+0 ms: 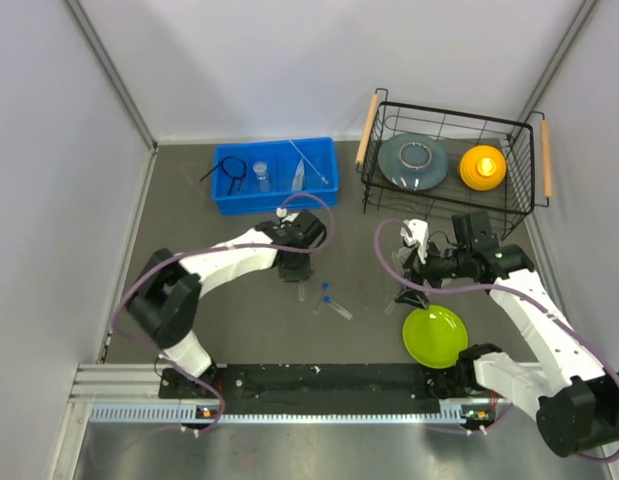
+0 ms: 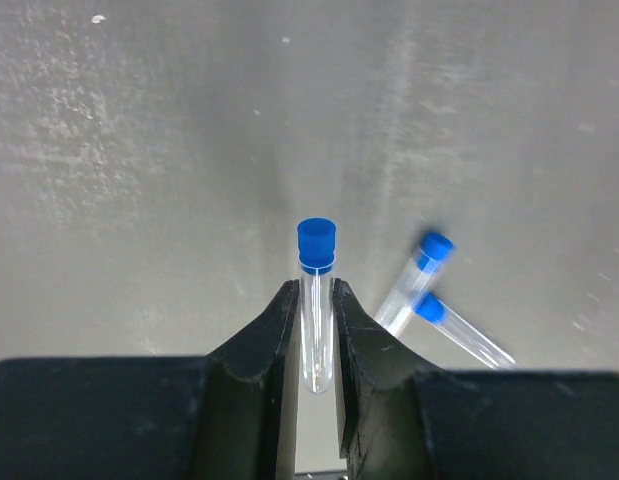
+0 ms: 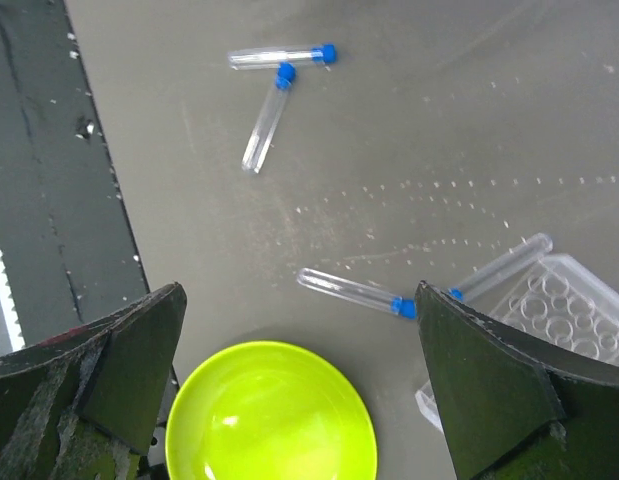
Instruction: Organize the chemistry lab equipment
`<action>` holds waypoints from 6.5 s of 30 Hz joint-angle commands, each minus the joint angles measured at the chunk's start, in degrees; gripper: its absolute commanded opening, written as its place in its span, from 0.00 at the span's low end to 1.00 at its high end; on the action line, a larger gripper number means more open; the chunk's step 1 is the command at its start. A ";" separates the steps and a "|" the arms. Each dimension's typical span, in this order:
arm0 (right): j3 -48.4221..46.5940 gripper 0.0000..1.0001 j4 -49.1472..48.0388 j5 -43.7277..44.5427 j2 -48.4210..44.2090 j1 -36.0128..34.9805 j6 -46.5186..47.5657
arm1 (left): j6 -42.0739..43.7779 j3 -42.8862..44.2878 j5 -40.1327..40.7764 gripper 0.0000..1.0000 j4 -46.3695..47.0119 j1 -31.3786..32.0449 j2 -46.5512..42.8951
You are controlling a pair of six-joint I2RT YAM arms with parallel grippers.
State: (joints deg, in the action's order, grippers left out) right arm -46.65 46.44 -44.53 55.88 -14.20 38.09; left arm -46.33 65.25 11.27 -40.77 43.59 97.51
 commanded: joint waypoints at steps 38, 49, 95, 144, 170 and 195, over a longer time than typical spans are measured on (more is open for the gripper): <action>-16.45 0.49 -27.10 -12.77 23.93 -17.18 -55.49 | -21.00 -15.07 -4.16 0.10 41.22 5.53 -31.69; -14.87 0.13 -26.31 -11.36 22.00 -17.18 -52.34 | -18.01 -14.45 -1.95 0.18 38.32 6.50 -33.26; -13.46 0.13 3.66 5.42 16.37 -27.99 5.95 | -12.21 -28.52 -53.37 0.56 63.54 -0.18 -26.76; -21.58 0.92 -27.32 -23.13 8.99 1.62 -65.19 | -20.91 -29.31 -31.48 0.02 87.97 0.97 -36.35; -3.88 0.36 -64.45 -25.43 6.35 0.49 -99.87 | -21.70 -24.03 -29.99 0.02 90.96 2.72 -28.08; -7.22 0.12 -34.87 -18.06 0.29 5.75 -66.32 | -8.10 -22.90 -25.25 0.78 66.21 2.73 -37.21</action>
State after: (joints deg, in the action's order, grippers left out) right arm -50.50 1.06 -66.70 58.76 -10.70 -40.64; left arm -62.26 39.31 -18.04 35.48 46.30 66.11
